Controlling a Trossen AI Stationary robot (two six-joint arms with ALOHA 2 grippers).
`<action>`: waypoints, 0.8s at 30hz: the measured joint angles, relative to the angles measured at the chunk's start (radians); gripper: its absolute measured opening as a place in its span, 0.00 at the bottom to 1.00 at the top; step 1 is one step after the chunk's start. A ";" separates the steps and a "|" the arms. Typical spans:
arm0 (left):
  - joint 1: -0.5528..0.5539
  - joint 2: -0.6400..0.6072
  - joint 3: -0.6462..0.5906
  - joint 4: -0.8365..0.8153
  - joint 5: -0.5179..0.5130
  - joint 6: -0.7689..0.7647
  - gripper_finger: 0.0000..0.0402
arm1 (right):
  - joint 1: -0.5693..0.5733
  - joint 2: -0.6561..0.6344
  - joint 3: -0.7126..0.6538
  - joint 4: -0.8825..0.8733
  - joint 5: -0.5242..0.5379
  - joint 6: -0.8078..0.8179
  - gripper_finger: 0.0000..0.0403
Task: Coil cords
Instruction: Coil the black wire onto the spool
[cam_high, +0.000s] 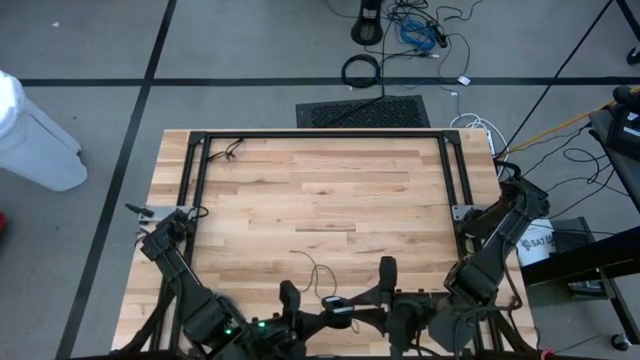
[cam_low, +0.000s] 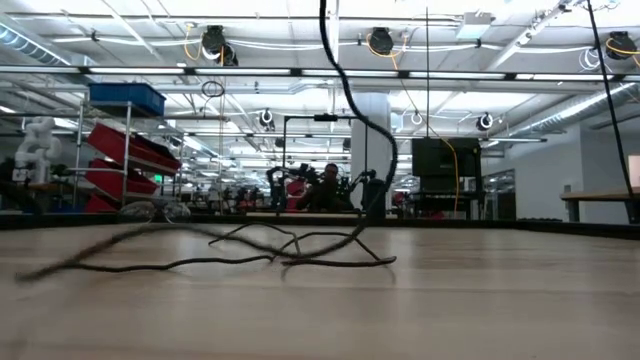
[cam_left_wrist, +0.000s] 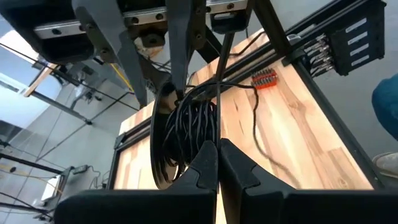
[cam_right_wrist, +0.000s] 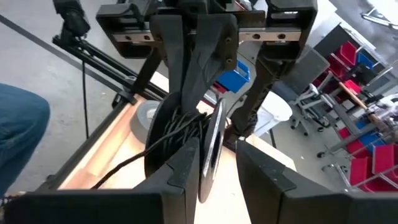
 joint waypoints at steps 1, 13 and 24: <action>-0.001 0.000 0.000 0.002 -0.001 0.000 0.00 | 0.000 0.000 0.000 0.000 -0.001 0.004 0.23; -0.003 0.000 0.000 0.013 0.000 0.001 0.00 | -0.042 0.004 0.000 -0.026 -0.102 0.030 0.14; -0.006 0.000 0.000 0.014 -0.011 0.001 0.09 | -0.044 0.006 0.001 -0.024 -0.079 0.025 0.01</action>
